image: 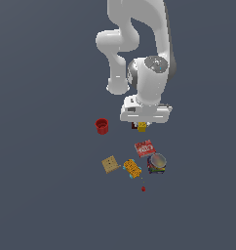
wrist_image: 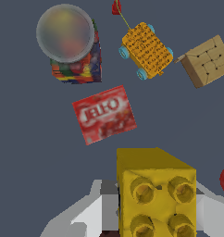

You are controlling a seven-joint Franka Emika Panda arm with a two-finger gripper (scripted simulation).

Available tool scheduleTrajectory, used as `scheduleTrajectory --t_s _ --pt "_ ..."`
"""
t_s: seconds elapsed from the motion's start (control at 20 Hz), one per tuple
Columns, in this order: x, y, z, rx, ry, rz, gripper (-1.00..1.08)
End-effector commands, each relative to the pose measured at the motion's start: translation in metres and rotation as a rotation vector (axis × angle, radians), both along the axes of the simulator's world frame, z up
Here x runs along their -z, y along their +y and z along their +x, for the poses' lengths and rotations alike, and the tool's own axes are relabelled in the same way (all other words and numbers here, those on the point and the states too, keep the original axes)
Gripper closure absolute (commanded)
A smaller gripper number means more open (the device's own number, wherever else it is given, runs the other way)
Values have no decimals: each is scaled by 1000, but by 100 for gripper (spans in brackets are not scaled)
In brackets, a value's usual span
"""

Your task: Pick up a designated object from a clutter of objects.

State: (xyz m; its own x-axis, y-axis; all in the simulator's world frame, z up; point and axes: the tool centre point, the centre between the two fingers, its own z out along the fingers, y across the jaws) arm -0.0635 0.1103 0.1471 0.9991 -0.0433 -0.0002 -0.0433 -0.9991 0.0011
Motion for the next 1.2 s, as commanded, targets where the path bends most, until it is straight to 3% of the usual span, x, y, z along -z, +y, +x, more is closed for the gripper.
scheduleTrajectory --t_s 0.0,0.75,1.15 --pt "-25 11 -2 0 0 0 108" --pt "-167 75 -11 0 0 0 108" --pt "-217 98 -12 0 0 0 108"
